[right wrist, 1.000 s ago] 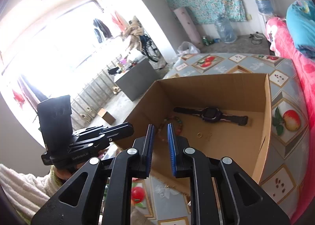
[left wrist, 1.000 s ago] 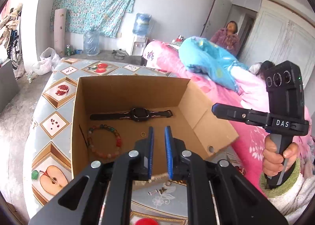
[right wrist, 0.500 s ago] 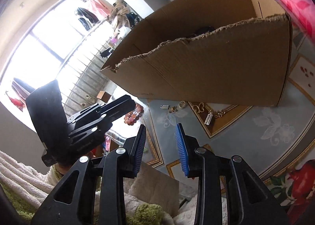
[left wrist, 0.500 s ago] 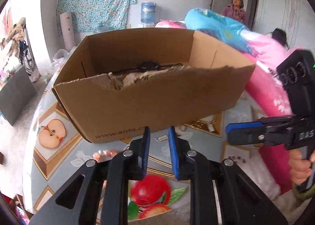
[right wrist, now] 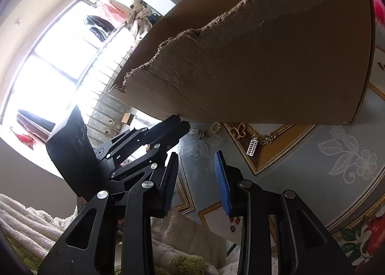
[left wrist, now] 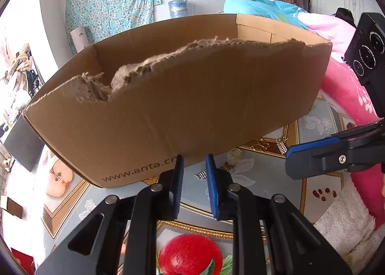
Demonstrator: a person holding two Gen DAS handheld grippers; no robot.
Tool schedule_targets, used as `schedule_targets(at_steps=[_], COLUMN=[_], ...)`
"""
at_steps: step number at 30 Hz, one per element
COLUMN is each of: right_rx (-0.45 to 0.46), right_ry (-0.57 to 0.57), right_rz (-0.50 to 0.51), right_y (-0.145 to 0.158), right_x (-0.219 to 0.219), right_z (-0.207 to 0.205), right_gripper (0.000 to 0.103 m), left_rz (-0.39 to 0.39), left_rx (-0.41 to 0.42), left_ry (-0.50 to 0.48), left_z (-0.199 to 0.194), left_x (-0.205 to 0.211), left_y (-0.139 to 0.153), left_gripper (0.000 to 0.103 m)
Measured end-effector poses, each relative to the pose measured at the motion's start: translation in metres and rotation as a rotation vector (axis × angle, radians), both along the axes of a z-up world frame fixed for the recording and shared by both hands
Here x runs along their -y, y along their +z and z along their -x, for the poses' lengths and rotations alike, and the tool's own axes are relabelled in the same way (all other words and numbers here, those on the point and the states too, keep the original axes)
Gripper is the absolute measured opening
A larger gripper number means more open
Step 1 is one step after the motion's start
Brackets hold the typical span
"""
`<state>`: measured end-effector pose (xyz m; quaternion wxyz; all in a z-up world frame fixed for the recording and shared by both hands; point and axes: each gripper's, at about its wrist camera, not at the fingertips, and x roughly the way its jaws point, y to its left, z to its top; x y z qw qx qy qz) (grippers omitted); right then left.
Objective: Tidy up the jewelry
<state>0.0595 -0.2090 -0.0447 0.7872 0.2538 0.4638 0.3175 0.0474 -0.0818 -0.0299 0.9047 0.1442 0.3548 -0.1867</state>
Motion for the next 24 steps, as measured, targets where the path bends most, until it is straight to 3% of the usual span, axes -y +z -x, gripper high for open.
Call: schedule_targets(at_steps=[14,20,24], right_rx=[-0.008,0.0,-0.001], right_ry=[0.021,0.023,0.02], right_rz=[-0.01,-0.011,-0.013], right_y=[-0.007,-0.007,-0.007], right_x=[-0.023,-0.027,-0.028], right_z=[-0.007,-0.006,-0.007], right_gripper=[0.032,0.032,0.032], left_rz=[-0.127,-0.112,-0.048], left_rx=[-0.004,-0.051,-0.071], left_ry=[0.0,0.002,-0.034], left_z=[0.007,0.015,0.018], left_x=[0.009,0.0,-0.005], left_y=[-0.009,-0.009,-0.007], left_gripper=[0.016,0.015,0.013])
